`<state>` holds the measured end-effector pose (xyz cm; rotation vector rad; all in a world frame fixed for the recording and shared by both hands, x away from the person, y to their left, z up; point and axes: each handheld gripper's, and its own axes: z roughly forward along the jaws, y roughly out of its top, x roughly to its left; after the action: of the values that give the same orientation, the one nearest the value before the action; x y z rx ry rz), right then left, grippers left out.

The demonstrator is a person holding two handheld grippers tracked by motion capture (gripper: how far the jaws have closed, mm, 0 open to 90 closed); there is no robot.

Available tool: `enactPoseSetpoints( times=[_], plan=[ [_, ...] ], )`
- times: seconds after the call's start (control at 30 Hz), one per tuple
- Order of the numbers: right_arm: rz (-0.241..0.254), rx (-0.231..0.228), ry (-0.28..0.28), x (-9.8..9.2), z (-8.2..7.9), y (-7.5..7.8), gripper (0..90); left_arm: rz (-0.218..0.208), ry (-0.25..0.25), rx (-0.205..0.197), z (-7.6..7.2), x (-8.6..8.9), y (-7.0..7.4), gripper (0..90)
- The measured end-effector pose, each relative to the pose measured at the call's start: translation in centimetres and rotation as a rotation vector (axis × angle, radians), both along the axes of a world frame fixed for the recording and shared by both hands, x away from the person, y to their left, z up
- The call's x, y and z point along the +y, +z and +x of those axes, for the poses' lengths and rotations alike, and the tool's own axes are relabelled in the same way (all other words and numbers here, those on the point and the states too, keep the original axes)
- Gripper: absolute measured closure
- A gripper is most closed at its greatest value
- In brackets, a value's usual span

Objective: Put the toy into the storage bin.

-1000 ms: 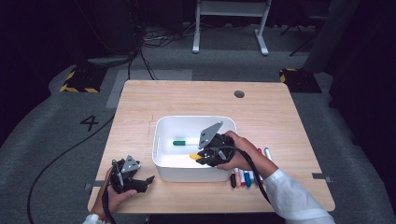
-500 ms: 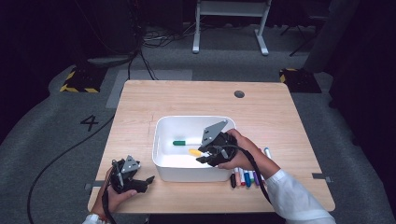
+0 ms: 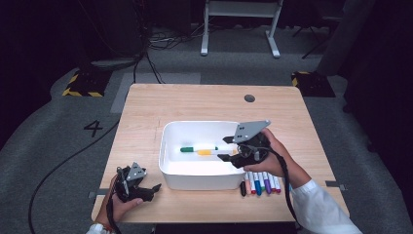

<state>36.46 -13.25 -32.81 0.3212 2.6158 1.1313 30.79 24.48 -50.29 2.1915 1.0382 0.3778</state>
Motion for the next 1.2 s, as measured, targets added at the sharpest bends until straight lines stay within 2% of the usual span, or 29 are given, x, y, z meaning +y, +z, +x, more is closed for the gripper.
enactPoseSetpoints(
  times=[0.1, 0.13, 0.17, 0.23, 0.33, 0.37, 0.4, 0.43, 0.5, 0.53, 0.6, 0.63, 0.7, 0.87, 0.9, 0.93, 1.03, 1.07, 1.2],
  plan=[
    [0.023, -0.014, -0.025, -1.0, -0.1, 0.4, 41.8, 0.001, -0.001, -0.001, 0.0, 0.0, 0.0, 15.4],
    [0.050, -0.021, -0.050, -2.2, -0.2, 0.9, 41.6, 0.000, 0.000, 0.000, 0.0, 0.0, 0.0, 15.4],
    [0.057, -0.029, -0.062, -2.8, -0.3, 1.0, 40.8, 0.000, 0.000, 0.000, 0.0, 0.0, 0.0, 15.4],
    [0.060, -0.035, -0.078, -3.3, -0.4, 1.1, 39.9, 0.003, 0.000, -0.003, 0.0, 0.0, 0.0, 15.4],
    [0.056, -0.077, -0.135, -5.7, -0.7, 1.0, 37.2, 0.002, 0.000, -0.001, 0.0, 0.0, 0.0, 15.4],
    [0.056, -0.077, -0.135, -5.7, -0.7, 1.0, 37.2, 0.002, 0.000, -0.001, 0.0, 0.0, 0.0, 15.3],
    [0.063, -0.089, -0.170, -7.1, -0.8, 0.8, 37.0, 0.002, 0.000, -0.001, 0.0, 0.0, 0.0, 15.3],
    [0.068, -0.090, -0.180, -7.8, -0.9, 0.7, 36.9, 0.004, -0.002, -0.003, 0.0, 0.0, 0.0, 15.4],
    [0.076, -0.091, -0.195, -8.3, -1.0, 0.6, 36.6, 0.003, -0.002, -0.004, 0.0, 0.0, 0.0, 15.4],
    [0.082, -0.088, -0.232, -9.8, -1.3, 0.1, 36.3, 0.002, 0.000, -0.001, 0.0, 0.0, 0.0, 15.3],
    [0.089, -0.080, -0.257, -11.0, -1.6, -0.7, 36.0, 0.001, 0.000, 0.000, 0.0, 0.0, 0.0, 15.4],
    [0.089, -0.080, -0.257, -11.0, -1.6, -0.7, 36.0, 0.001, 0.000, 0.000, 0.0, 0.0, 0.0, 15.3],
    [0.079, -0.069, -0.288, -12.8, -2.0, -2.4, 34.9, 0.003, 0.001, -0.002, 0.0, 0.0, 0.0, 15.4],
    [0.048, -0.024, -0.340, -15.6, -2.4, -5.6, 34.8, 0.002, 0.001, -0.001, 0.0, 0.0, 0.0, 15.3],
    [0.048, -0.024, -0.340, -15.6, -2.4, -5.6, 34.8, 0.002, 0.001, -0.001, 0.0, 0.0, 0.0, 15.4],
    [0.039, -0.008, -0.360, -16.4, -2.5, -6.7, 34.7, 0.003, 0.003, -0.004, 0.0, 0.0, 0.0, 15.4],
    [0.045, 0.009, -0.379, -16.9, -2.7, -7.5, 34.7, 0.005, 0.001, -0.005, 0.0, 0.0, 0.0, 15.3],
    [0.056, 0.027, -0.396, -17.4, -2.8, -8.6, 34.7, 0.001, 0.001, 0.000, 0.0, 0.0, 0.0, 15.3],
    [0.054, 0.071, -0.414, -18.0, -2.9, -10.5, 34.7, 0.004, 0.003, -0.004, 0.0, 0.0, 0.0, 15.4]
  ],
)
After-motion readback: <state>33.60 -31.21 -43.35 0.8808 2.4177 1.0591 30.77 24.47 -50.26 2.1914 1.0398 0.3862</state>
